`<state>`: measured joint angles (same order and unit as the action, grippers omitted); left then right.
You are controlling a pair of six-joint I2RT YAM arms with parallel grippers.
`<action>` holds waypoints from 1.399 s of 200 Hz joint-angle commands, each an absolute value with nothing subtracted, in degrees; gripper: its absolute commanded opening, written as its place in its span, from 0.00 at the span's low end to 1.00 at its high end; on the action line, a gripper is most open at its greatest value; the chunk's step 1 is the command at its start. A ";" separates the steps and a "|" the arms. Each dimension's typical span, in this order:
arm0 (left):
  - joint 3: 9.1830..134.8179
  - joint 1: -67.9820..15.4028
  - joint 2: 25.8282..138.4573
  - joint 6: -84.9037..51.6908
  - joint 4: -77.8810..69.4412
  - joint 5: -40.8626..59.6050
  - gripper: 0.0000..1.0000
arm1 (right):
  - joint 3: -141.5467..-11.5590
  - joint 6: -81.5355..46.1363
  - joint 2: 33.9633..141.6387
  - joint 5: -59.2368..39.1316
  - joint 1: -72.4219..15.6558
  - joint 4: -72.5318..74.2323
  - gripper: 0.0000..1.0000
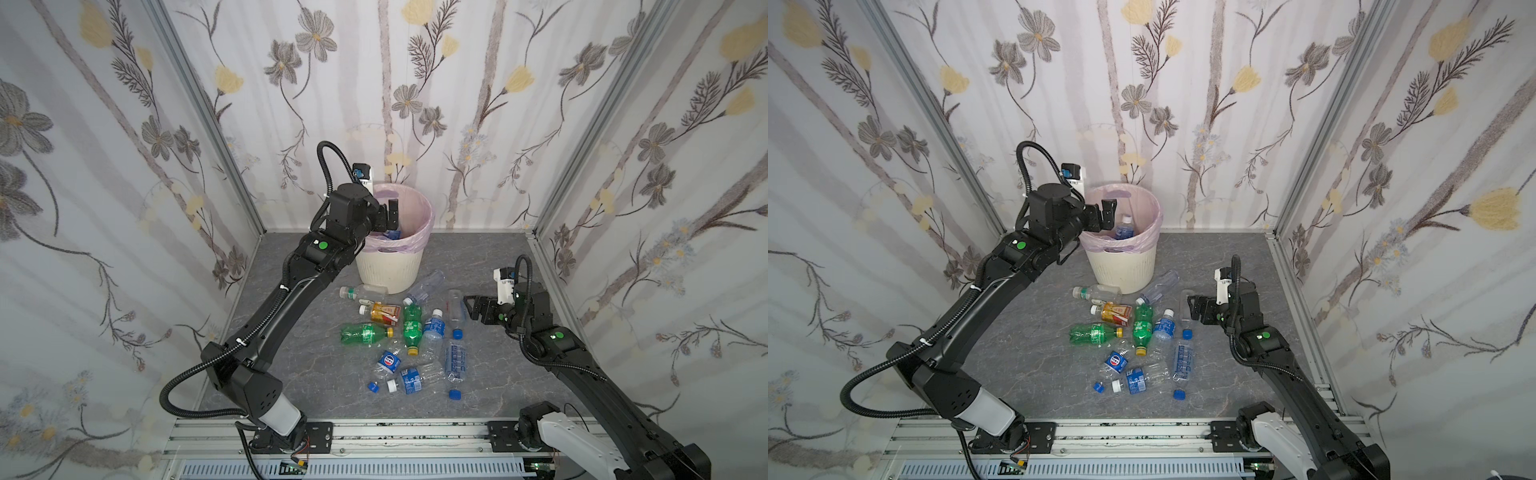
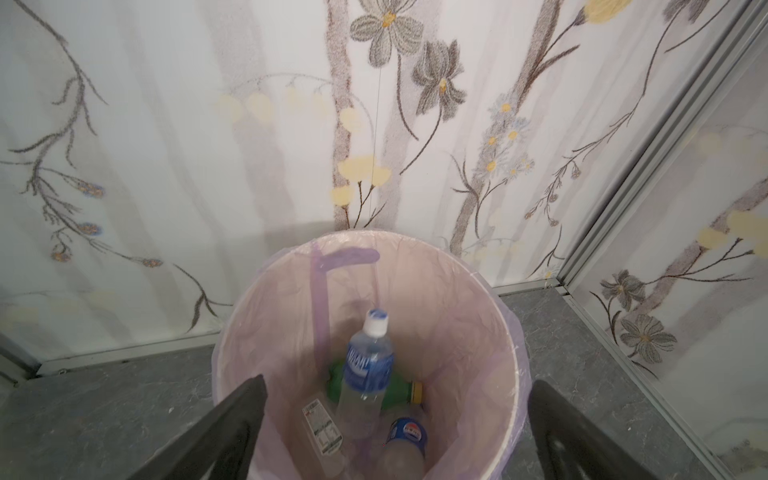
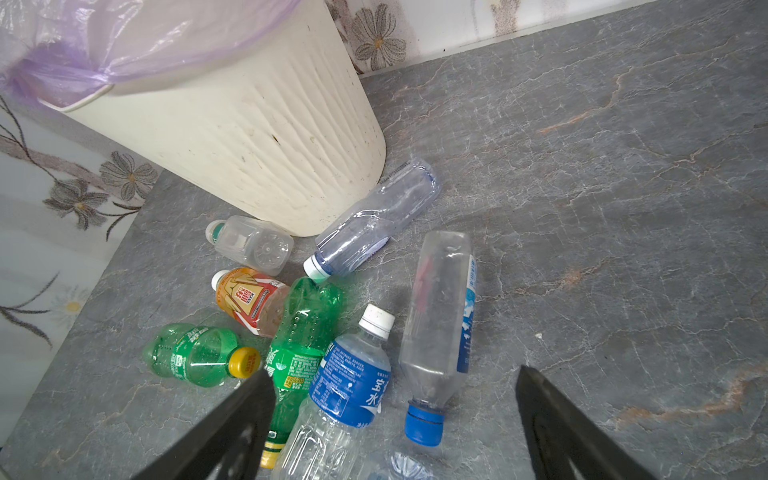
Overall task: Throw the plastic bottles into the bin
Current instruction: 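Lift the blue-labelled bottle over the bin with the left gripper and release, then grasp the clear blue-capped bottle with the right gripper while left withdraws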
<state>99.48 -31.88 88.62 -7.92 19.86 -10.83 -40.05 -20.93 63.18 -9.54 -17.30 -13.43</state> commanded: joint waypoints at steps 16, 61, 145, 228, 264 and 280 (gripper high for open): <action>88.15 -30.86 78.73 -10.07 19.07 -14.24 1.00 | -42.18 -20.29 67.20 -8.75 -17.57 -16.13 0.91; 70.06 -28.21 62.93 -10.82 19.07 -13.48 1.00 | -45.79 -21.99 74.88 -7.73 -18.47 -18.81 0.86; 49.22 -26.64 46.10 -15.01 19.25 -8.64 1.00 | -54.45 -22.71 96.30 -0.83 -19.83 -17.19 0.85; 38.28 -26.37 37.36 -15.73 19.42 -7.01 1.00 | -60.11 -24.84 109.96 2.04 -22.31 -15.91 0.75; 35.75 -26.32 33.90 -16.82 19.42 -7.90 1.00 | -59.35 -25.36 108.98 4.18 -22.66 -16.35 0.61; 34.92 -26.28 33.40 -17.38 19.42 -8.17 1.00 | -58.83 -24.45 106.96 4.70 -23.16 -16.34 0.55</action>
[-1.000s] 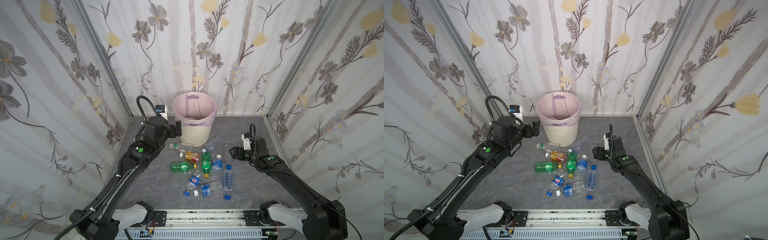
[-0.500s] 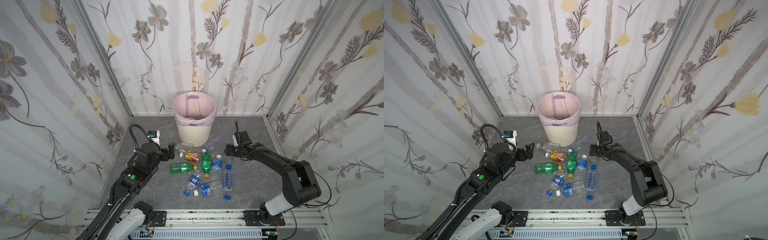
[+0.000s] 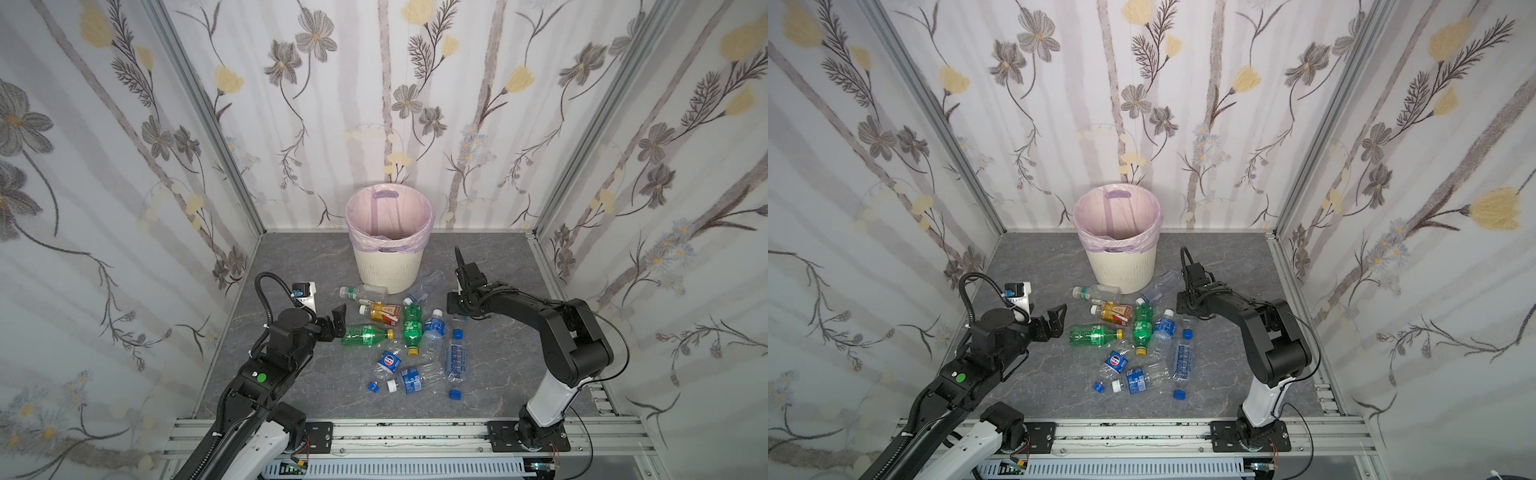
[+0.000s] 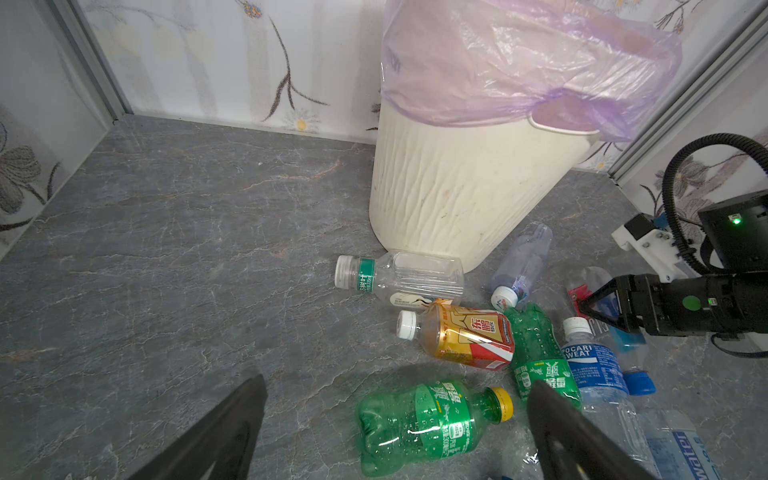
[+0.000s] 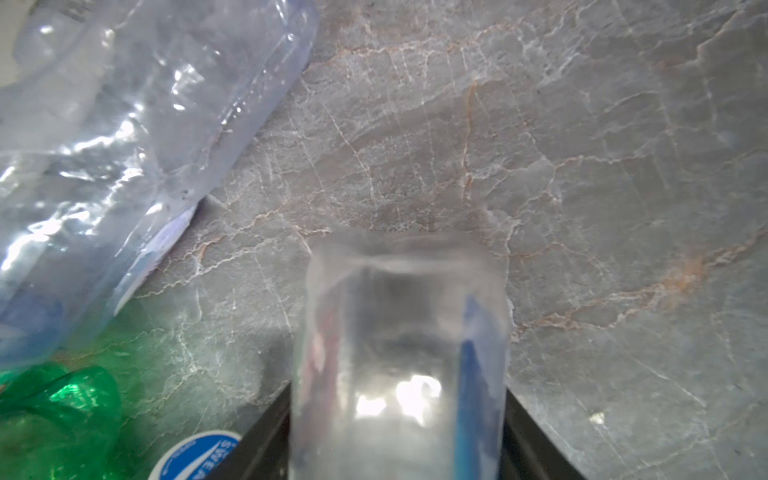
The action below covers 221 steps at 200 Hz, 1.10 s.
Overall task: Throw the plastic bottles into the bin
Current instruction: 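Grasp the clear blue-capped bottle with the right gripper while left withdraws, then lift the clear bottle over the bin with the right gripper and release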
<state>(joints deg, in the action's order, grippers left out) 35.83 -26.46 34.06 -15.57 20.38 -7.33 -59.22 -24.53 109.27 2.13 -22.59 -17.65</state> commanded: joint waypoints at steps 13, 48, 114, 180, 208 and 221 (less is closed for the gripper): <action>34.35 -26.28 33.22 -17.80 19.42 -8.39 1.00 | -58.62 -23.35 104.51 5.46 -23.90 -16.58 0.52; 33.49 -26.28 32.46 -18.12 19.42 -9.49 1.00 | -59.45 -20.54 96.16 3.96 -25.51 -17.99 0.48; 33.01 -26.28 32.76 -17.38 19.42 -8.99 1.00 | -62.88 -14.41 78.66 -12.16 -28.20 -17.70 0.45; 36.32 -26.28 36.23 -15.67 19.34 -3.27 1.00 | -97.59 -22.01 101.77 -18.44 -29.18 -5.40 0.44; 36.72 -26.28 38.86 -15.38 19.25 -0.90 1.00 | -120.17 -27.56 117.40 -15.58 -28.97 -4.83 0.83; 36.67 -26.28 39.50 -15.69 19.29 -0.53 1.00 | -123.80 -28.53 119.61 -16.67 -28.92 -4.83 0.91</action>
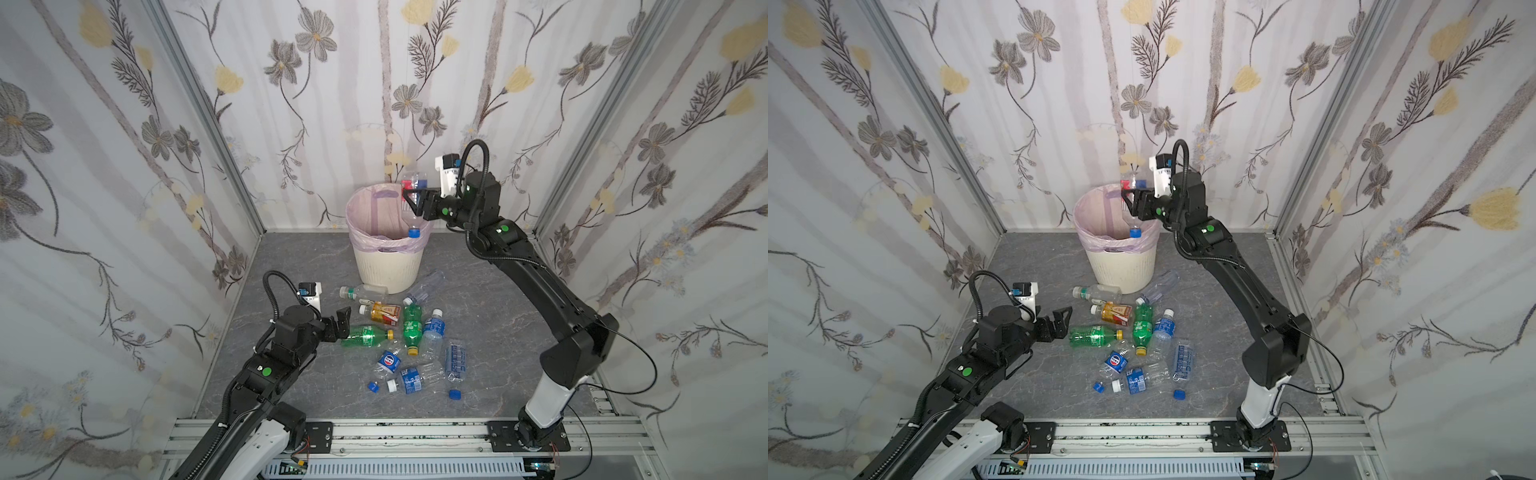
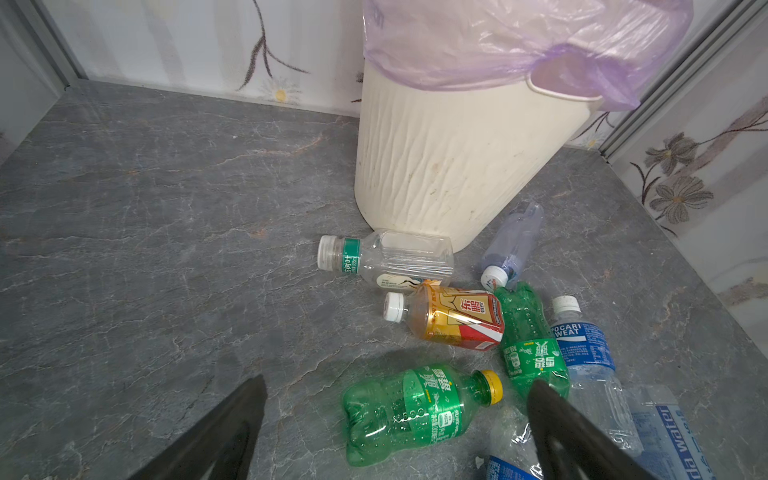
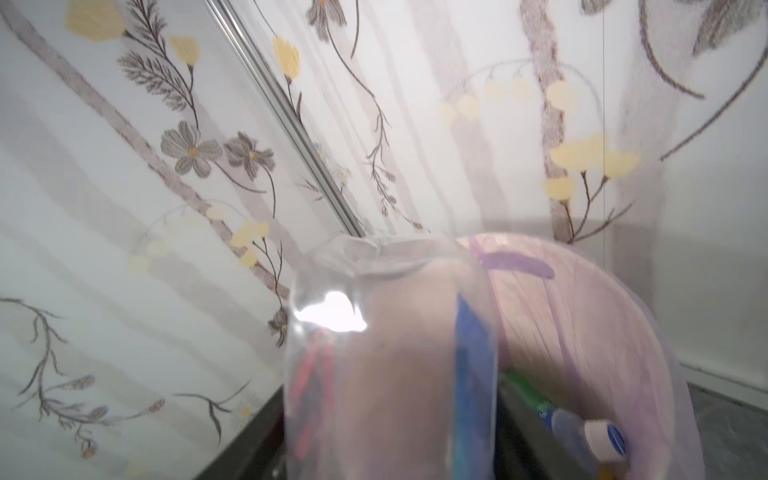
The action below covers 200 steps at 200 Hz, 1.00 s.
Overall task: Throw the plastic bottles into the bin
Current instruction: 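Lift the clear bottle over the bin with the right gripper and release, then grasp the green yellow-capped bottle with the left gripper while right withdraws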
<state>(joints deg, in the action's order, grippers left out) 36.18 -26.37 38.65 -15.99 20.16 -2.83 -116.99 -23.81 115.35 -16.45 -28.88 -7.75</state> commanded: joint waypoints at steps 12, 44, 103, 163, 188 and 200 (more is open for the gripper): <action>36.53 -26.29 39.47 -15.95 19.26 -0.01 1.00 | -122.02 -28.58 118.38 -16.86 -29.07 -3.84 0.95; 36.43 -26.28 39.83 -15.46 19.25 0.25 1.00 | -109.53 -25.66 109.71 -16.18 -28.99 -0.54 1.00; 40.17 -26.28 46.99 -6.27 19.29 6.57 1.00 | -84.74 -20.88 92.45 -14.79 -28.66 -3.49 0.99; 44.27 -26.45 52.82 17.20 21.54 7.30 1.00 | -59.89 -20.36 74.68 -9.62 -28.70 -6.62 0.99; 43.18 -26.46 54.13 25.73 23.84 5.47 1.00 | -52.73 -21.08 69.87 -8.17 -28.59 -7.68 0.99; 42.70 -26.49 55.69 27.70 24.62 4.29 1.00 | -49.65 -21.75 67.92 -7.46 -28.61 -7.69 0.99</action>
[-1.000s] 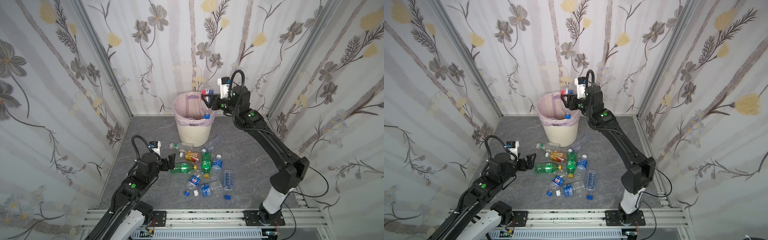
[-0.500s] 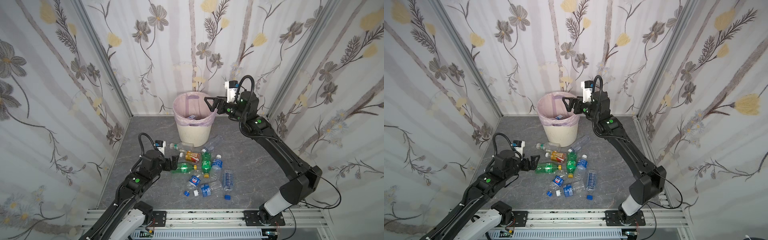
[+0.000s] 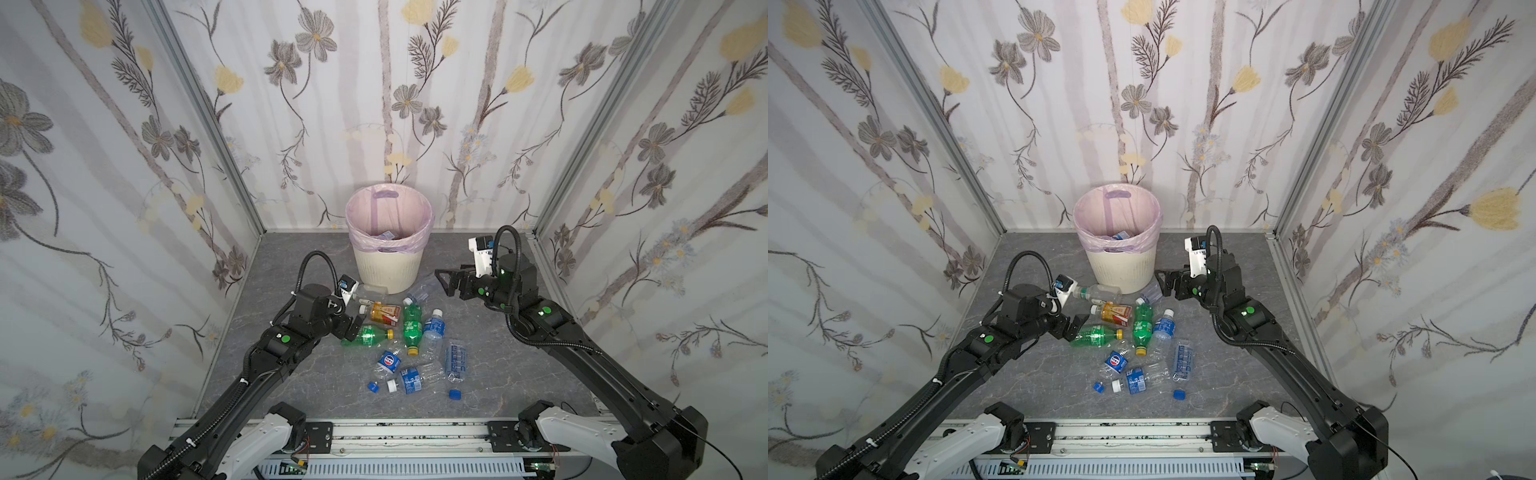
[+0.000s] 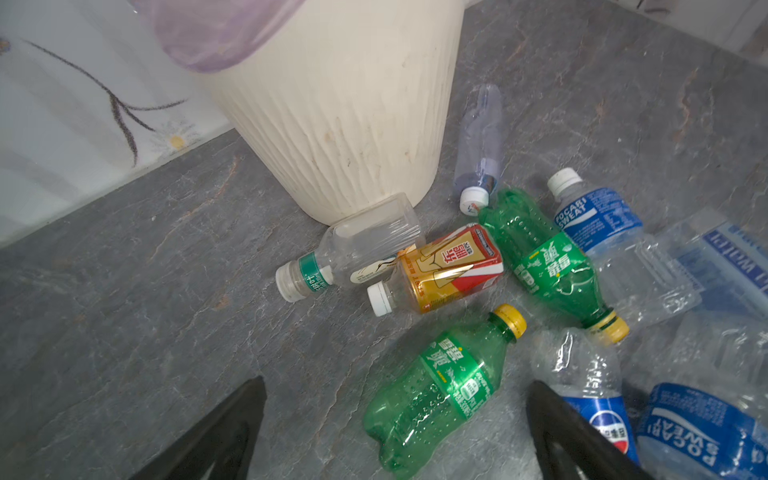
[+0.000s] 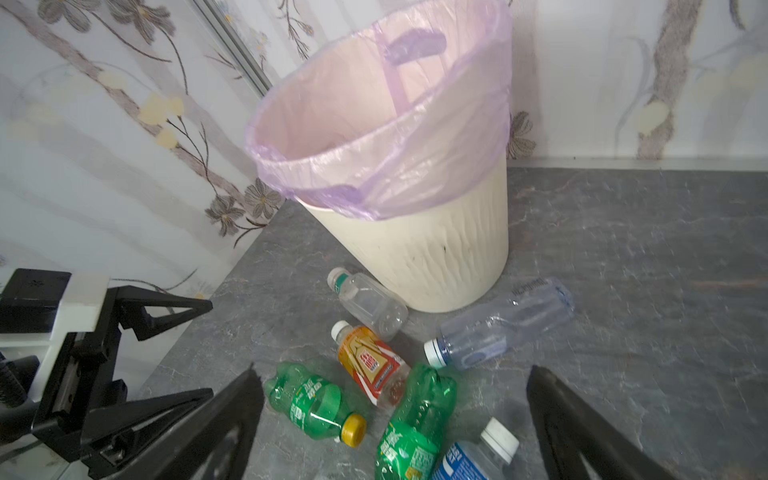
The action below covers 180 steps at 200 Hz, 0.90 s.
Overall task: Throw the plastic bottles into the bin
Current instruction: 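Grasp the green yellow-capped bottle with the left gripper while right withdraws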
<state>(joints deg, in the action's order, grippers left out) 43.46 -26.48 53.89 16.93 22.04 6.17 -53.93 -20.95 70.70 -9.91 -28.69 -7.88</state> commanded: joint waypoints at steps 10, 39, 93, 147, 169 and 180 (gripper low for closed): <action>42.24 -26.54 57.25 28.66 25.02 3.61 1.00 | -47.43 -22.34 66.44 -6.89 -28.61 -7.40 0.99; 41.44 -27.97 62.01 30.00 25.49 5.18 0.99 | -43.60 -23.20 63.74 -5.52 -28.56 -6.67 1.00; 40.93 -31.83 69.36 31.83 25.32 4.52 1.00 | -40.87 -23.29 63.50 -4.92 -28.23 -5.83 1.00; 41.44 -33.03 75.32 32.06 23.59 1.29 1.00 | -40.72 -23.12 63.64 -5.49 -28.21 -5.18 1.00; 41.75 -33.53 77.35 31.22 23.21 0.75 0.99 | -40.00 -22.85 63.05 -5.28 -28.05 -5.12 1.00; 41.90 -33.74 78.50 30.75 22.94 0.63 0.97 | -39.52 -22.80 62.76 -5.19 -28.03 -5.18 1.00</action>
